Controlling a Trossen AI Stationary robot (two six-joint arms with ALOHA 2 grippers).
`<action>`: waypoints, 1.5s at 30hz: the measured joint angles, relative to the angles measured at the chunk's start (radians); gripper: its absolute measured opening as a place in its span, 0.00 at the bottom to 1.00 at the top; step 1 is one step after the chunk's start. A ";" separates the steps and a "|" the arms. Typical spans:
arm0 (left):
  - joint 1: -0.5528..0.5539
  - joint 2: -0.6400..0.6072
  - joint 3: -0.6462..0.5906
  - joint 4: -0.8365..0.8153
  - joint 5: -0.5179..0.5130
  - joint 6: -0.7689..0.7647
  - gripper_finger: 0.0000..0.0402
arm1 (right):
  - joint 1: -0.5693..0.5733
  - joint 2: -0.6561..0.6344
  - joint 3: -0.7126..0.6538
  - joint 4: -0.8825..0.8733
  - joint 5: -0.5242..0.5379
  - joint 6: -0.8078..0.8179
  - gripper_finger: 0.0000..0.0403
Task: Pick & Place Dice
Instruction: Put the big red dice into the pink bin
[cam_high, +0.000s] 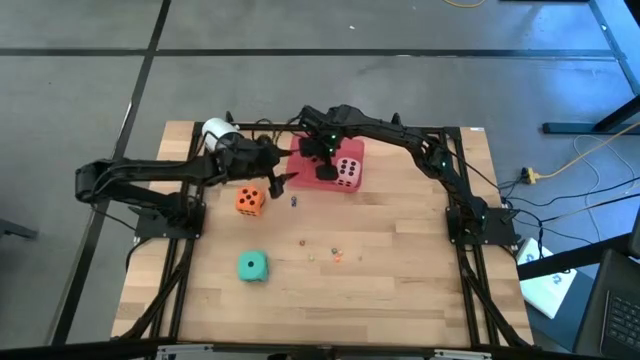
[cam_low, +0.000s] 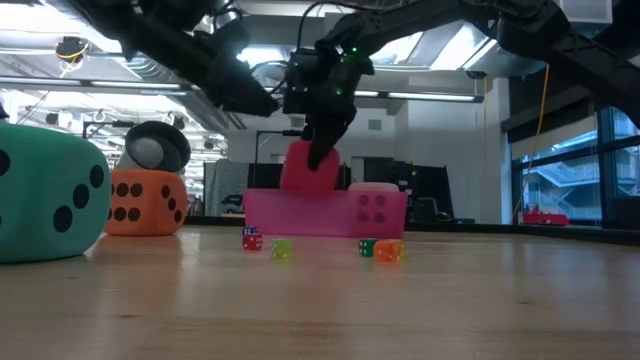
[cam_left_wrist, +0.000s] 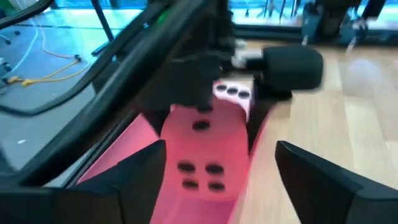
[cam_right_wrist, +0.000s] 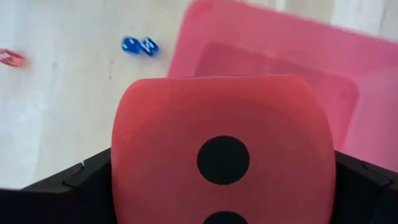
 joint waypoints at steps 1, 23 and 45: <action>0.013 0.011 0.000 0.017 0.016 -0.005 0.71 | 0.003 0.000 0.000 0.008 -0.016 -0.001 0.99; 0.073 0.199 0.000 0.232 0.105 -0.058 0.44 | 0.025 0.001 0.000 0.093 -0.062 -0.018 0.99; 0.108 0.358 0.088 0.119 0.169 -0.035 0.30 | 0.018 -0.004 -0.003 0.105 -0.011 -0.063 0.99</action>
